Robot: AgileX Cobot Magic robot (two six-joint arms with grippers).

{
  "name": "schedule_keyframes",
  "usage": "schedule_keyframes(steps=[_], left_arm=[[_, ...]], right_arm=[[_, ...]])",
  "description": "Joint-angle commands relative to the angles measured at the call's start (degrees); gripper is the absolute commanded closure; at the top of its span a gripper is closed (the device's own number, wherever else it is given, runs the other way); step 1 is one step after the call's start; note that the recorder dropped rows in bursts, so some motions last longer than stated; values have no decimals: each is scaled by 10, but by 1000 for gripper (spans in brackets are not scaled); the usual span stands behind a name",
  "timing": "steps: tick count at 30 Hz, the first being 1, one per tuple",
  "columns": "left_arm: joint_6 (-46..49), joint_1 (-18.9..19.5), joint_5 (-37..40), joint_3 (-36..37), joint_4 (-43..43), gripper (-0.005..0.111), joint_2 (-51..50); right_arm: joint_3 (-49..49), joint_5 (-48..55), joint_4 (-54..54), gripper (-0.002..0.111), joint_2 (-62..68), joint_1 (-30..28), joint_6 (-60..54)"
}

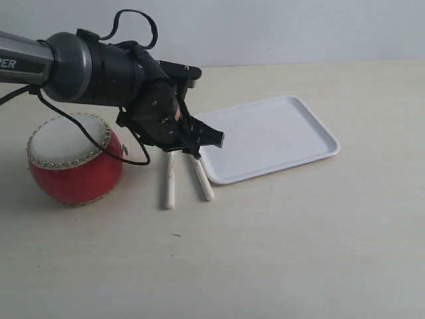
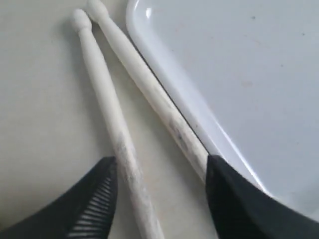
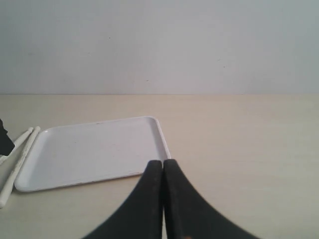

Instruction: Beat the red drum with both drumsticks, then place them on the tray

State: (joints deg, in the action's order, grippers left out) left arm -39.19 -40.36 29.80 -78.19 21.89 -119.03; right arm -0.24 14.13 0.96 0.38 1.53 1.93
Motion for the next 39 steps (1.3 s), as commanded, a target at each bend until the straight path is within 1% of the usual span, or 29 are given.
schedule_keyframes(steps=[1, 6, 18, 22, 23, 26, 27, 35, 37, 39], left_arm=[[-17, 10, 4, -6, -19, 53, -17], [-17, 11, -1, -6, -23, 53, -43], [-19, 11, 4, -6, -26, 53, -45], [-19, 22, 6, -6, -28, 53, -45], [-19, 27, 9, -6, -34, 53, -45], [-17, 47, 4, -6, -91, 53, -45], [-17, 50, 4, -6, -92, 53, -45], [-12, 48, 3, -6, -92, 53, -45], [-5, 48, 4, -6, -106, 53, -45], [25, 48, 1, -6, -134, 53, -47]], right_arm=[[2, -1, 4, 108, -4, -2, -3], [2, -1, 4, 108, -4, -2, -3], [2, -1, 4, 108, -4, -2, -3], [2, -1, 4, 108, -4, -2, -3], [2, -1, 4, 108, -4, -2, -3], [2, -1, 4, 108, -4, -2, -3], [2, -1, 4, 108, -4, -2, -3], [2, -1, 4, 108, -4, -2, -2], [2, -1, 4, 108, -4, -2, -2], [2, -1, 4, 108, -4, -2, -2]])
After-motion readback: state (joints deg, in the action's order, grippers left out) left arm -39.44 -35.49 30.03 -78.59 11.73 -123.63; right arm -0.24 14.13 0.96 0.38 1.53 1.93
